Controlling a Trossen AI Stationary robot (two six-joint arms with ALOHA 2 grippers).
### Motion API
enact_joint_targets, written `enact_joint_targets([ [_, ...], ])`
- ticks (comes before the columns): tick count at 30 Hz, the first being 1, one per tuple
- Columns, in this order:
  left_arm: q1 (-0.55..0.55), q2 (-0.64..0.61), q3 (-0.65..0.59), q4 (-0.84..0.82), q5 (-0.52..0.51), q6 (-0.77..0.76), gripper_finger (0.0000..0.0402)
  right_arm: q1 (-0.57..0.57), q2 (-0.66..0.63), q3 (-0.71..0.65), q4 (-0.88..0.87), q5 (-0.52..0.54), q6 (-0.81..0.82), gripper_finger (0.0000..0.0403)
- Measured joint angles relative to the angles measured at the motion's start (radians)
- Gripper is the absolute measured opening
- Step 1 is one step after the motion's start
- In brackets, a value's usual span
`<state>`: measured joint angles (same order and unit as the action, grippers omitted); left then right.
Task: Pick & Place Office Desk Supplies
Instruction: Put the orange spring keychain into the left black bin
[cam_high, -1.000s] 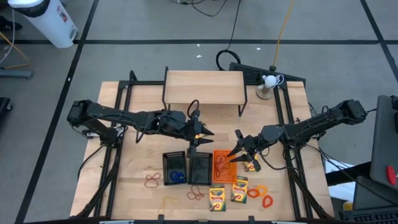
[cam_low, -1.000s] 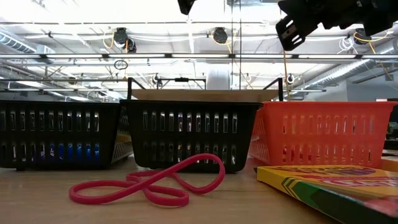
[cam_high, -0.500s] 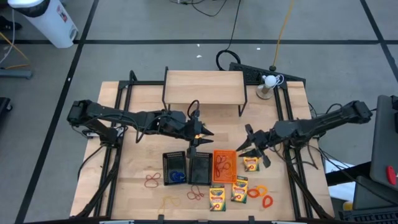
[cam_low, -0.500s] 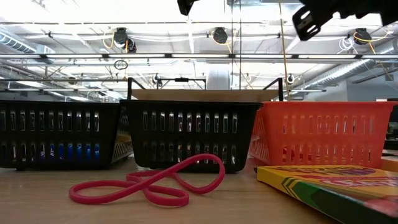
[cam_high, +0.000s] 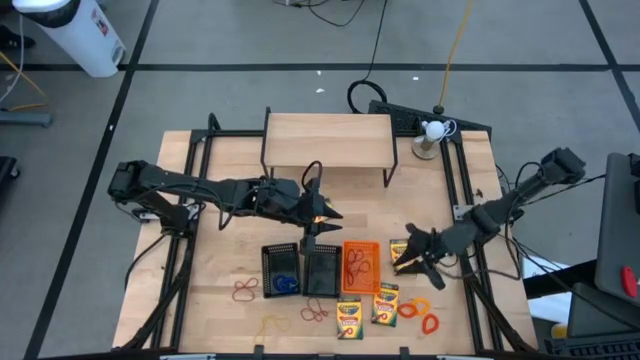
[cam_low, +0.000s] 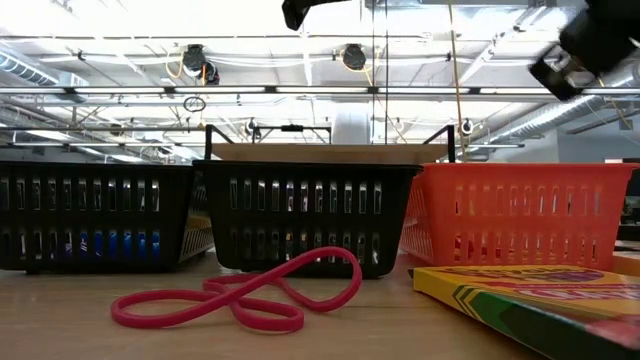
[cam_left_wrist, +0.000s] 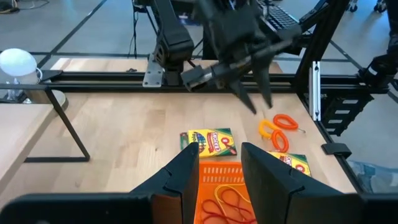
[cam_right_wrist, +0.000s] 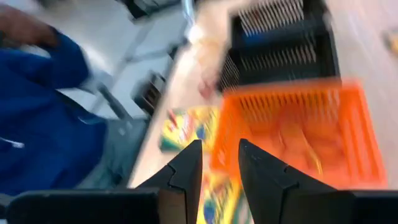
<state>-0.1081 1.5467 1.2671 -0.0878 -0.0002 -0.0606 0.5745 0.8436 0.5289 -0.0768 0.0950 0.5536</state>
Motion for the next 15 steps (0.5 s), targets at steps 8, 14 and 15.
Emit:
enact_joint_targets([
  [8, 0.0, 0.0, 0.0, 0.012, -0.001, 0.015, 0.0122, 0.123, 0.158, 0.0, -0.055, 0.064, 0.252, 0.0093],
  [14, 0.0, -0.001, 0.0, 0.025, -0.001, 0.062, 0.0122, 0.157, 0.275, 0.0, -0.055, -0.013, 0.447, 0.0093],
  [15, 0.0, 0.0, 0.0, 0.031, -0.001, 0.067, 0.0122, 0.163, 0.292, 0.0, -0.053, -0.026, 0.473, 0.0093],
])
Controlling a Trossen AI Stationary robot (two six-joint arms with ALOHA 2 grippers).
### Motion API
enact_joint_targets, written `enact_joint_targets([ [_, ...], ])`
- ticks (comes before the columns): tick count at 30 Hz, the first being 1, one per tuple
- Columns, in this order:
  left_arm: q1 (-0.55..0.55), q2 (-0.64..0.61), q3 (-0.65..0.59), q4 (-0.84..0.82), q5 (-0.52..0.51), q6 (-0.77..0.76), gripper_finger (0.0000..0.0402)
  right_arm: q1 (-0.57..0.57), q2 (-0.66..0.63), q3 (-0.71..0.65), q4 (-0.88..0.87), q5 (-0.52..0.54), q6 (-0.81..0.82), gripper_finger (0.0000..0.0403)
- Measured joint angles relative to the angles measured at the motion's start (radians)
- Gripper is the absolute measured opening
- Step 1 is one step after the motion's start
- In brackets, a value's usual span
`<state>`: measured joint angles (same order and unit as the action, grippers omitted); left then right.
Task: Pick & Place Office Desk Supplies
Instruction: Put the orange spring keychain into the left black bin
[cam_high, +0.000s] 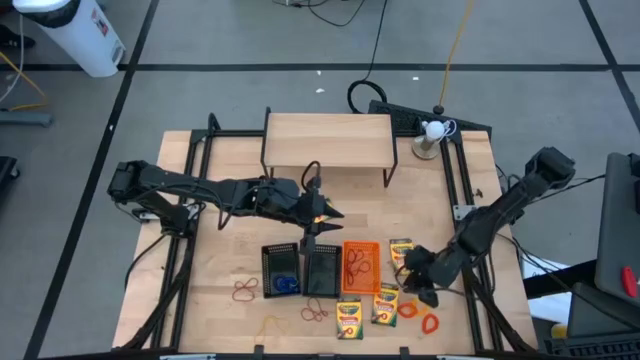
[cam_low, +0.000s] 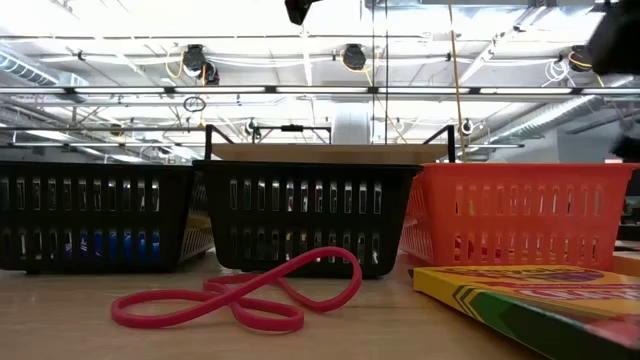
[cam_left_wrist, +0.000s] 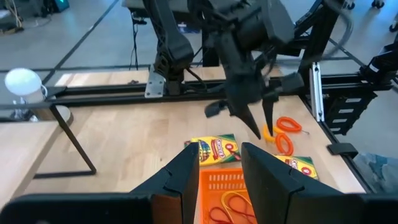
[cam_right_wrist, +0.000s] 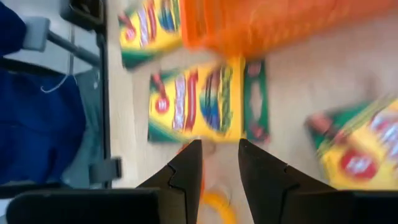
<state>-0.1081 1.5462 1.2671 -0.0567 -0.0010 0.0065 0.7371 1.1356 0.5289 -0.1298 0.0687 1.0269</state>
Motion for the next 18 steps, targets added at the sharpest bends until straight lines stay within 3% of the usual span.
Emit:
enact_joint_targets([
  [6, 0.0, 0.0, 0.0, 0.009, 0.0, 0.01, 0.0122, 0.011, 0.072, 0.0, 0.069, -0.09, 0.097, 0.0093],
  [13, 0.0, 0.0, 0.0, 0.009, 0.0, -0.075, 0.0122, 0.011, 0.108, 0.0, 0.167, -0.175, 0.088, 0.0093],
  [18, 0.0, 0.0, 0.0, 0.011, 0.0, -0.13, 0.0122, 0.012, 0.108, 0.0, 0.156, -0.18, 0.074, 0.0093],
])
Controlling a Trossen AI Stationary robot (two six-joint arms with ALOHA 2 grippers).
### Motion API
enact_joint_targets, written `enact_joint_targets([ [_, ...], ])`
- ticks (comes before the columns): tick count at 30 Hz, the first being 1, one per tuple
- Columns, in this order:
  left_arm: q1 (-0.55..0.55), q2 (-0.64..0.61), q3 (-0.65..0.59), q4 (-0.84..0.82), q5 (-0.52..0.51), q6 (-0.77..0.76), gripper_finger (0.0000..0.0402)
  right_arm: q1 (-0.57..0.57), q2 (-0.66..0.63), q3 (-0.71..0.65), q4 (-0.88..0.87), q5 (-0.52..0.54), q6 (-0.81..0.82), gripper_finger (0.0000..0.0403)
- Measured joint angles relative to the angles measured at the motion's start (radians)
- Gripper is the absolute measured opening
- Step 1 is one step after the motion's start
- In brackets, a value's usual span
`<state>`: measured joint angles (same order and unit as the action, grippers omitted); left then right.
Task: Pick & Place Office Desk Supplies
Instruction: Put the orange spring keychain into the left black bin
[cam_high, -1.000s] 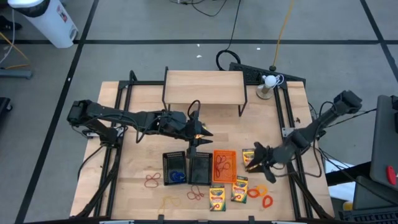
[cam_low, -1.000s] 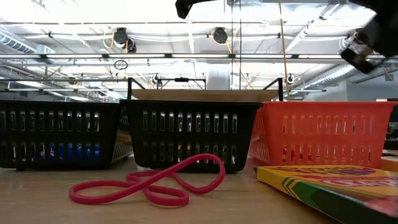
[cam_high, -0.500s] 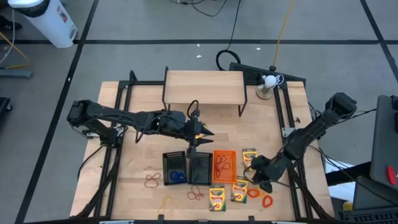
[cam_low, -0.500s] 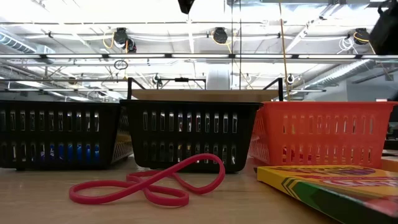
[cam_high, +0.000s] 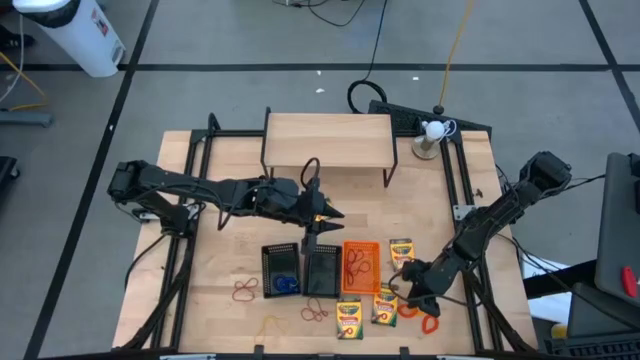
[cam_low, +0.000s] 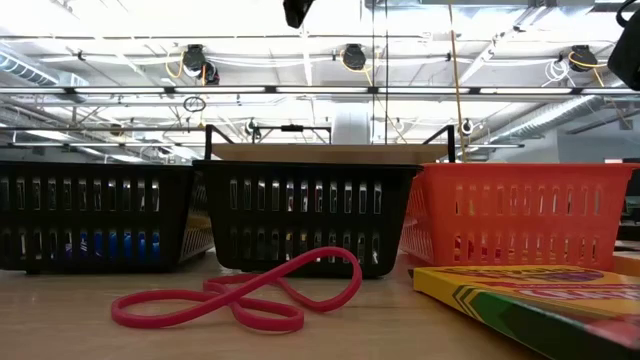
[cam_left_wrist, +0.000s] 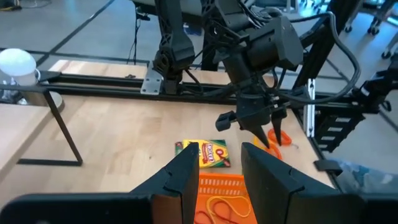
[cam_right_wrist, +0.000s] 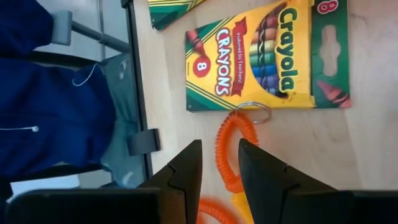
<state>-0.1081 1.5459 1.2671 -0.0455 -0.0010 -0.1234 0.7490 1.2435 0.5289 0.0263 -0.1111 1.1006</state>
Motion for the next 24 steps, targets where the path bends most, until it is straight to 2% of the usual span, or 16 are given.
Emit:
enact_joint_targets([
  [13, -0.002, 0.0, 0.0, 0.028, 0.0, -0.123, 0.0122, 0.0, 0.007, 0.0, -0.103, 0.037, -0.009, 0.0093],
  [24, -0.035, 0.0, 0.0, 0.028, 0.0, -0.121, 0.0122, 0.03, 0.099, 0.0, -0.098, 0.023, 0.066, 0.0093],
])
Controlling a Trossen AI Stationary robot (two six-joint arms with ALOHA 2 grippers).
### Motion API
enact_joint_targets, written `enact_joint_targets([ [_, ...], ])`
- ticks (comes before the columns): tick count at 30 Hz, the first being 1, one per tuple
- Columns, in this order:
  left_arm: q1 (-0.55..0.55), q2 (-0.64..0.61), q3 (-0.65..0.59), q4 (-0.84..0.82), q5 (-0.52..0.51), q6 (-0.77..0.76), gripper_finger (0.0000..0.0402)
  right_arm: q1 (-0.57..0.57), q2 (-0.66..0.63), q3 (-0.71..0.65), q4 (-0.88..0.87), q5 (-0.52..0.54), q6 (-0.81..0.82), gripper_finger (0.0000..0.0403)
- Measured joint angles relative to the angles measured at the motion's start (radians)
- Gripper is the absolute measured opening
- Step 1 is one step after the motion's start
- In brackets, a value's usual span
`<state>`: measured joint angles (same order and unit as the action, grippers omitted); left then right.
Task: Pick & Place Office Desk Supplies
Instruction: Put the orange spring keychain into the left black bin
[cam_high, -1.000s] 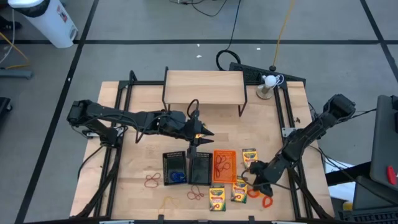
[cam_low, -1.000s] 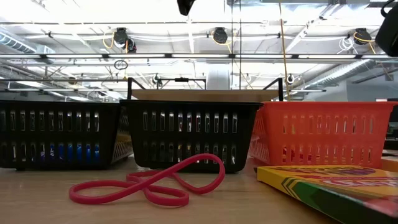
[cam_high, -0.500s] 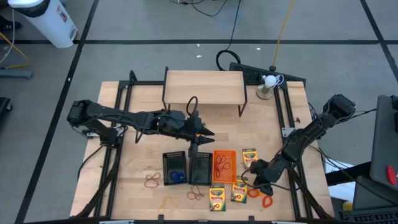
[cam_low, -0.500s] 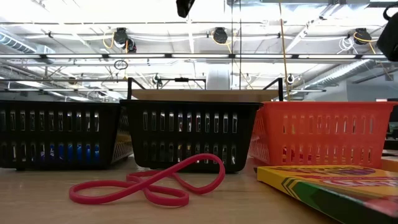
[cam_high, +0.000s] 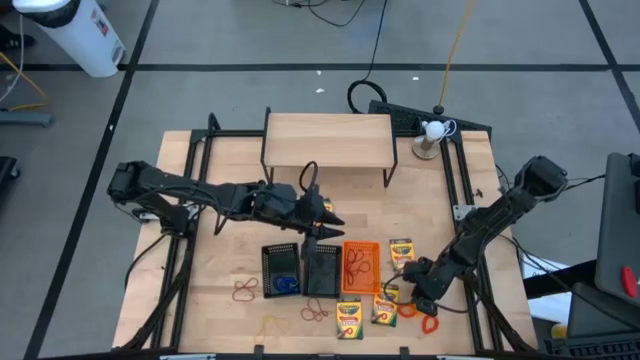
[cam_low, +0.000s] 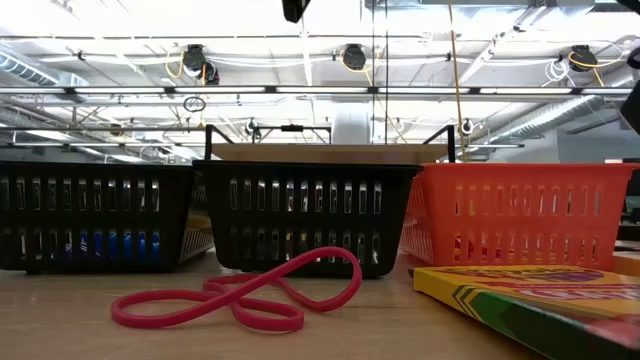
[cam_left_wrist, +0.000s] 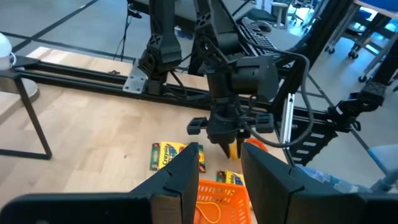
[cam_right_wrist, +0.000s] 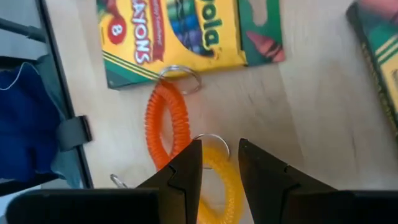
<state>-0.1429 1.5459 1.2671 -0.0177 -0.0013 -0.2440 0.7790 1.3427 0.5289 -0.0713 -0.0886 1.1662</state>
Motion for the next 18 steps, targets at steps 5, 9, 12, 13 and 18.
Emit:
enact_joint_targets([
  [5, -0.004, 0.0, 0.0, 0.0, 0.0, 0.003, 0.0122, 0.002, 0.015, 0.0, 0.086, -0.029, -0.003, 0.0093],
  [9, -0.004, 0.0, 0.0, 0.003, 0.0, 0.003, 0.0122, 0.002, 0.009, 0.0, 0.166, -0.047, -0.057, 0.0093],
  [12, -0.003, 0.0, 0.0, 0.004, 0.0, 0.003, 0.0122, 0.002, 0.008, 0.0, 0.207, -0.047, -0.078, 0.0093],
  [13, -0.003, 0.0, 0.0, 0.004, 0.0, 0.003, 0.0122, 0.002, 0.008, 0.0, 0.21, -0.047, -0.078, 0.0093],
  [18, -0.003, 0.0, 0.0, 0.006, 0.0, 0.005, 0.0122, 0.002, 0.008, 0.0, 0.212, -0.046, -0.073, 0.0093],
])
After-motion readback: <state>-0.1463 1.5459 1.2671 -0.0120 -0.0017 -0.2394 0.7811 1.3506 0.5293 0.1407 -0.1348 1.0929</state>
